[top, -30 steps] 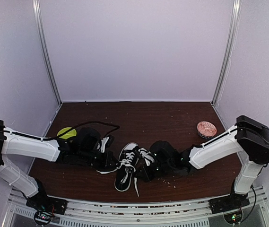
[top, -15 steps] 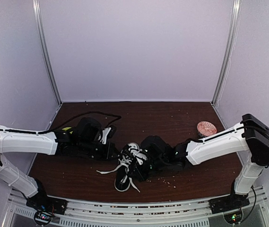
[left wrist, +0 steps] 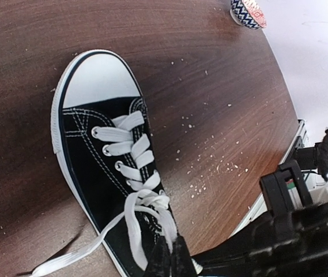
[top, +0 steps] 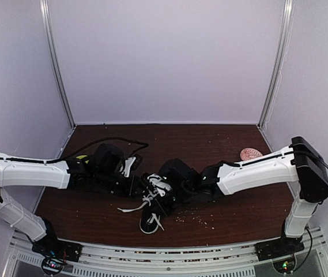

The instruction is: Tie the shoes

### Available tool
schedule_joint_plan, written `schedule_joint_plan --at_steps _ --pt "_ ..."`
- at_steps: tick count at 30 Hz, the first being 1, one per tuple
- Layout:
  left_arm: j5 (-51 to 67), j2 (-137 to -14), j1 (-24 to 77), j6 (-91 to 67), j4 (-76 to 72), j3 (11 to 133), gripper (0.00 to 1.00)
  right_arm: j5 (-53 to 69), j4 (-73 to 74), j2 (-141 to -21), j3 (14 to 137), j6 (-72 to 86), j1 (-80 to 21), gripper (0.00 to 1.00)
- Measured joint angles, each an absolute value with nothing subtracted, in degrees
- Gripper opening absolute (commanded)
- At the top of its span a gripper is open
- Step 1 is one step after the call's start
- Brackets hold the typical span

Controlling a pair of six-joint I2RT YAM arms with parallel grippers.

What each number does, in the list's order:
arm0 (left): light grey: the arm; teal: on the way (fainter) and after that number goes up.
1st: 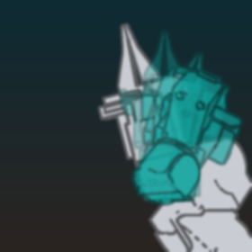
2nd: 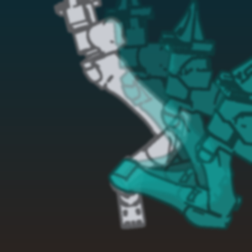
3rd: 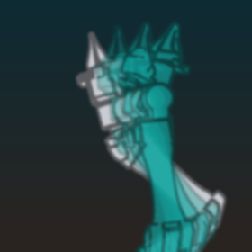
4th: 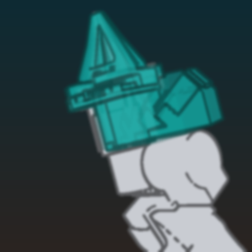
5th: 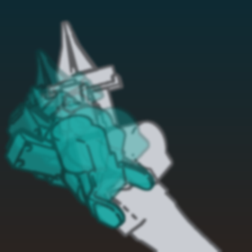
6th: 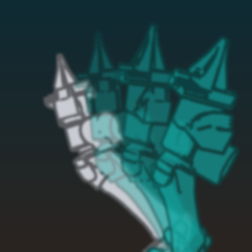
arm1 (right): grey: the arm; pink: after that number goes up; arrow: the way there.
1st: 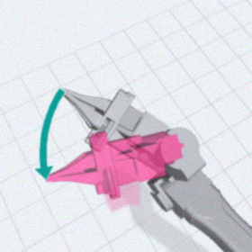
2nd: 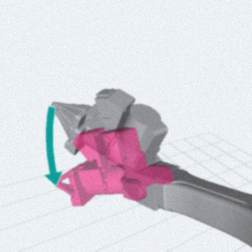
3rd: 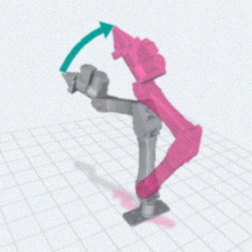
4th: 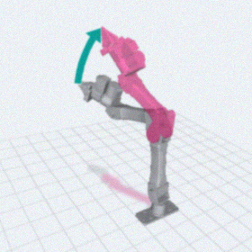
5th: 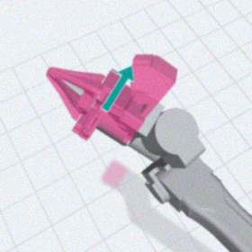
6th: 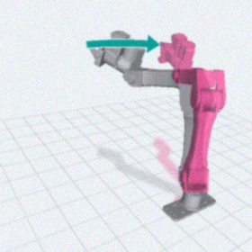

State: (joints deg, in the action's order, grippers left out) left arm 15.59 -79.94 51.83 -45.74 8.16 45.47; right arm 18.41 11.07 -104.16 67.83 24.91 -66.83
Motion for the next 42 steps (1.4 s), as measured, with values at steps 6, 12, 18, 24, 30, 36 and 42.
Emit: schedule_joint_plan --at_steps 6,12,18,24,30,36,42 --pt "16.53 -78.85 51.83 -45.5 7.16 44.99 0.0 18.04 13.76 -105.56 68.82 25.58 -66.39 0.0" --pt "18.61 -78.0 52.14 -45.12 5.06 41.87 0.0 18.2 14.0 -105.36 65.63 26.46 -64.73 0.0" --pt "20.21 -78.3 53.6 -44.01 3.88 40.64 0.0 18.35 15.16 -103.96 64.69 26.96 -63.22 0.0" --pt "20.62 -78.78 54.89 -43.18 3.29 39.94 0.0 17.69 16.62 -102.41 64.66 27.0 -61.56 0.0" --pt "20.6 -81.6 56.9 -41.93 3.33 39.97 0.0 17.69 17.08 -101.89 64.66 27.0 -61.36 0.0" --pt "19.33 -83.57 58.22 -40.71 5.45 39.99 0.3 17.8 16.95 -101.89 64.66 27.03 -61.36 0.0" --pt "15.53 -78.43 58.06 -40.86 8.05 39.86 0.52 17.85 16.78 -101.89 64.66 27.22 -61.36 0.0"
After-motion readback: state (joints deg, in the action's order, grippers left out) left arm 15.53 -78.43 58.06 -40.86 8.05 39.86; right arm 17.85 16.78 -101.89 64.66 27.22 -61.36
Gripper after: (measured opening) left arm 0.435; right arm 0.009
